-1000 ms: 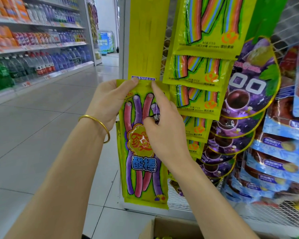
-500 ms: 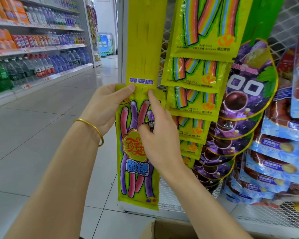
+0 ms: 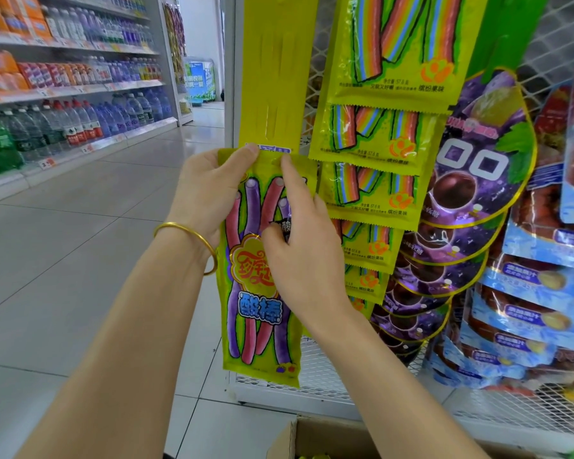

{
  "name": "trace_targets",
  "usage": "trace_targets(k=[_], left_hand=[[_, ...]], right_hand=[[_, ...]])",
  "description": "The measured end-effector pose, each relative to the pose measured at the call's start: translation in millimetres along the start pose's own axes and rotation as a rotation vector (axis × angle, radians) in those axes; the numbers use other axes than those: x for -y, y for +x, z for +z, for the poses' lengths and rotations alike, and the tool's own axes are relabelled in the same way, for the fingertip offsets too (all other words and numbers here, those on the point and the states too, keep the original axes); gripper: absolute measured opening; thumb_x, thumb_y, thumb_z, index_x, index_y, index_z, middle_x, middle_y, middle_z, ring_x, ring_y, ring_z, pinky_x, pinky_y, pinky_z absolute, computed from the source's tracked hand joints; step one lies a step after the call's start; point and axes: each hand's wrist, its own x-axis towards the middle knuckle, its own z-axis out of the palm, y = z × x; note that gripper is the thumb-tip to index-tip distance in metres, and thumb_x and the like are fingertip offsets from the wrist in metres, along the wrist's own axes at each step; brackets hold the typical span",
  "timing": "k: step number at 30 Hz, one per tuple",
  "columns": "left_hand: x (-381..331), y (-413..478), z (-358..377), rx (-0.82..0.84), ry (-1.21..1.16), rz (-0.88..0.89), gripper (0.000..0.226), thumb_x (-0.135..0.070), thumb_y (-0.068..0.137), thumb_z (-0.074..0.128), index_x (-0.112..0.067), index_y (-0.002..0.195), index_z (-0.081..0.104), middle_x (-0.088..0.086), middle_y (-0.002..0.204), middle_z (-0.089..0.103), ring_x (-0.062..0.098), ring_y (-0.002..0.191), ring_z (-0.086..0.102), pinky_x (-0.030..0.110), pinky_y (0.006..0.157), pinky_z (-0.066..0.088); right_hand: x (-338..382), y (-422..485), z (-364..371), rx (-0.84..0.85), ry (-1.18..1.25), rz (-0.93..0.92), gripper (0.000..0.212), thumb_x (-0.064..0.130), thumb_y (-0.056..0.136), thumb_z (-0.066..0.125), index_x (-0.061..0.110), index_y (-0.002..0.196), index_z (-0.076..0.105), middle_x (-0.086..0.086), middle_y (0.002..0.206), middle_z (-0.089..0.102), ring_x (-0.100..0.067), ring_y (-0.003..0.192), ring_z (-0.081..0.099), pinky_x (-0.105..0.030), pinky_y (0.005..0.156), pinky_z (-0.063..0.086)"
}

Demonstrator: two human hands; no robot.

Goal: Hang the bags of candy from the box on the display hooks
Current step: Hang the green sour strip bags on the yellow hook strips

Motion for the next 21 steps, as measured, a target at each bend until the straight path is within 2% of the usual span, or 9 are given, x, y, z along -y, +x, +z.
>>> trace_targets(k=[4, 6, 11, 14, 18, 21], left_hand=[[-2.2, -0.2, 2.0, -0.013, 0.025, -0.002, 0.027, -0.029, 0.09, 0.057, -0.015, 0.067, 0.06, -0.003, 0.053, 0.066, 0.009, 0.044, 0.061, 0.018, 0.043, 0.05], [-1.2, 0.5, 1.1, -0.002, 0.034, -0.014, 0.026, -0.03, 0.089, 0.058, -0.015, 0.068, 0.06, -0.002, 0.055, 0.067, 0.011, 0.046, 0.062, 0.021, 0.046, 0.052], [1.5, 3.5, -6.0, 0.089, 0.081, -0.04, 0.022, -0.032, 0.088, 0.058, -0.016, 0.076, 0.067, 0.003, 0.076, 0.073, 0.017, 0.064, 0.067, 0.035, 0.071, 0.056], [2.3, 2.9, -9.8, 0.133, 0.064, -0.068, 0.025, -0.032, 0.088, 0.058, -0.009, 0.091, 0.067, 0.009, 0.089, 0.073, 0.019, 0.073, 0.068, 0.037, 0.077, 0.056], [5.4, 0.8, -20.2, 0.164, 0.113, -0.064, 0.032, -0.028, 0.092, 0.051, -0.002, 0.108, 0.061, 0.019, 0.107, 0.068, 0.025, 0.088, 0.064, 0.042, 0.089, 0.051], [8.9, 0.3, -28.3, 0.188, 0.21, -0.037, 0.029, -0.021, 0.095, 0.047, 0.0, 0.111, 0.058, 0.021, 0.105, 0.065, 0.025, 0.089, 0.06, 0.046, 0.095, 0.046]], right_hand=[[-2.3, 1.6, -0.7, 0.0, -0.021, 0.006, 0.076, 0.016, 0.088, 0.05, 0.043, 0.146, 0.009, -0.006, 0.142, 0.038, -0.03, 0.097, 0.058, -0.045, 0.08, 0.049], [-5.2, 2.4, -0.3, 0.002, -0.021, 0.01, 0.076, 0.017, 0.087, 0.05, 0.043, 0.146, 0.009, -0.004, 0.146, 0.035, -0.028, 0.102, 0.057, -0.044, 0.081, 0.049], [-11.7, -0.4, 1.0, 0.006, 0.013, 0.007, 0.076, 0.015, 0.089, 0.05, 0.042, 0.146, 0.009, 0.0, 0.148, 0.033, -0.024, 0.115, 0.051, -0.042, 0.088, 0.047], [-15.6, -2.6, 3.0, 0.035, 0.039, 0.008, 0.076, 0.014, 0.09, 0.051, 0.041, 0.147, 0.008, -0.001, 0.146, 0.034, -0.026, 0.122, 0.045, -0.043, 0.095, 0.043], [-20.7, -8.5, 8.5, 0.081, 0.014, -0.01, 0.079, 0.012, 0.092, 0.051, 0.044, 0.146, 0.003, -0.001, 0.142, 0.036, -0.026, 0.121, 0.048, -0.046, 0.095, 0.045], [-27.0, -7.3, 13.5, 0.059, 0.022, -0.025, 0.078, 0.01, 0.093, 0.05, 0.046, 0.145, 0.003, 0.001, 0.145, 0.034, -0.024, 0.125, 0.046, -0.045, 0.097, 0.045]])
